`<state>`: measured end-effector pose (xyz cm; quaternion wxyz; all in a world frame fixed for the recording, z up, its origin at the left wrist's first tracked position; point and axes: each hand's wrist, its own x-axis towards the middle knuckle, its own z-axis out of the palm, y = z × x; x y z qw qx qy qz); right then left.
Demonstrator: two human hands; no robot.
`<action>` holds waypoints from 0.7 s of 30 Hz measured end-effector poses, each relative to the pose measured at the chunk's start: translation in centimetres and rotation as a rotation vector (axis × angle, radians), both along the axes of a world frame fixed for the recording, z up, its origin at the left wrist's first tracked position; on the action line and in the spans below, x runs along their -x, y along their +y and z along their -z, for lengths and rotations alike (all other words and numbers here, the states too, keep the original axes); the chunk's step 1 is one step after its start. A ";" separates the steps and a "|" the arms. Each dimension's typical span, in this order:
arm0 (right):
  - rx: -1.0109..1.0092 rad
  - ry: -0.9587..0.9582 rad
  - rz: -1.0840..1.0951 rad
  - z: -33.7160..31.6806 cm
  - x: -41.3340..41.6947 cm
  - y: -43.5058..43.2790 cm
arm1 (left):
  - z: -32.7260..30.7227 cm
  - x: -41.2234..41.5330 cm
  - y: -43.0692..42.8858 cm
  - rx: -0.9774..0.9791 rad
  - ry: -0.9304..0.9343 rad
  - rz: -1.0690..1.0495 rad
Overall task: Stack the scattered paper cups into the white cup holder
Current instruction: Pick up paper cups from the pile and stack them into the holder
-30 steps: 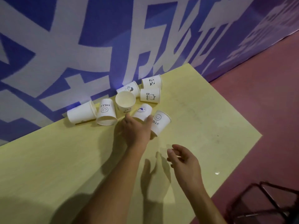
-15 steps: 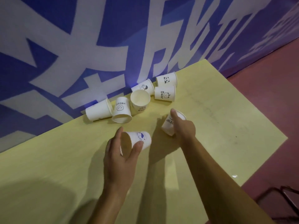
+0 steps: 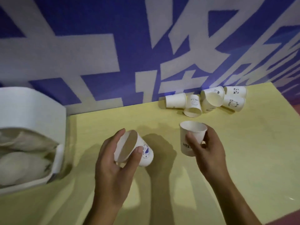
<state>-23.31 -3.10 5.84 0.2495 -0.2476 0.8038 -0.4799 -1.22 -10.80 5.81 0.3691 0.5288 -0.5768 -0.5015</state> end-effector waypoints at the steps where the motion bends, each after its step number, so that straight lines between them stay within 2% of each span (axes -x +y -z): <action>1: 0.033 -0.006 -0.051 -0.7 -2.9 -0.6 | -0.4 -2.2 -0.1 -0.010 0.023 -0.022; 6: 0.073 -0.038 -0.248 -2.7 -16.6 -2.8 | -1.7 -13.4 -0.4 -0.038 0.075 -0.087; 11: 0.091 -0.048 -0.350 -1.8 -26.2 -4.6 | -1.8 -23.4 -1.5 -0.002 0.097 -0.155; 17: 0.106 -0.043 -0.436 -1.3 -31.9 -5.9 | -2.1 -28.6 -3.3 0.093 0.082 -0.201; 21: 0.105 -0.049 -0.474 -0.9 -32.8 -6.4 | -2.3 -29.1 -5.1 0.181 -0.048 -0.209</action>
